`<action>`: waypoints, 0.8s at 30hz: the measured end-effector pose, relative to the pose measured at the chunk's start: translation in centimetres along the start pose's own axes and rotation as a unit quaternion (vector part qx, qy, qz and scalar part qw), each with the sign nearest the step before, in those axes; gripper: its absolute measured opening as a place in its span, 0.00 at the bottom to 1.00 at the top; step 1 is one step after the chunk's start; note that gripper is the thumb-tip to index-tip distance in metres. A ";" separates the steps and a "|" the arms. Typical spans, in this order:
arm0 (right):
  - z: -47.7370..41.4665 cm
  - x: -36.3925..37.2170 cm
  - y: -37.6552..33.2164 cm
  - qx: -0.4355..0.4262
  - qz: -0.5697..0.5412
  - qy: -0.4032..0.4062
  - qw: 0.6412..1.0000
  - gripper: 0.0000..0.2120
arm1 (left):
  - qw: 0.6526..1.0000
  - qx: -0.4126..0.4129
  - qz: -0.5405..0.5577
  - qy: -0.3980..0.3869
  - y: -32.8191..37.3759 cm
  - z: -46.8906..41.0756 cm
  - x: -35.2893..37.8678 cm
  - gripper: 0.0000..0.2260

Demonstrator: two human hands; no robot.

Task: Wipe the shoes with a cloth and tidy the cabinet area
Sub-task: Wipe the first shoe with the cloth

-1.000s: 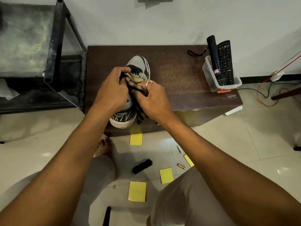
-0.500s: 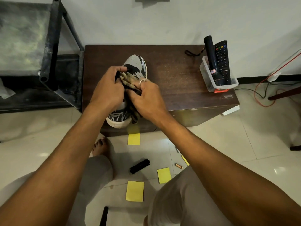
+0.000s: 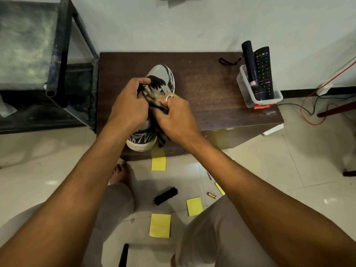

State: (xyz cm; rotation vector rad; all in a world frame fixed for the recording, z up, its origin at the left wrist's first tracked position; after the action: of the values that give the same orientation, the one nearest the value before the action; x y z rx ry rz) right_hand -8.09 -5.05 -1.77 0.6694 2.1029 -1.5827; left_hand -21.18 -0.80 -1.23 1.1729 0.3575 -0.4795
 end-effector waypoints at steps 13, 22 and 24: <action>-0.8 -0.1 1.6 0.031 0.030 0.027 0.999 0.07 | 1.000 -0.010 0.008 0.002 -0.2 -0.4 0.2 0.16; -1.8 0.0 2.8 0.020 0.067 0.058 0.996 0.09 | 1.000 -0.011 0.005 0.000 -0.2 -0.4 0.3 0.14; -2.6 0.5 3.5 0.028 0.096 0.078 0.992 0.09 | 1.000 -0.015 0.017 -0.003 -0.2 -0.4 0.2 0.13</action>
State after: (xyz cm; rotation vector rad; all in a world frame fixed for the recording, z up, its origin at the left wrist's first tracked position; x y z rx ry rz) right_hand -6.49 -1.68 -4.02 1.0140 2.0361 -1.5310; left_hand -21.11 -0.56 -1.60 1.1474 0.3374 -0.4458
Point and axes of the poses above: each hand's wrist, its own z-axis away from the middle knuckle, its own x-axis out of the palm, y = z × x, the point moved 4 cm from there along -z, towards the middle knuckle, and after that the axes turned 10 degrees about -x, right-handed, at the moved point
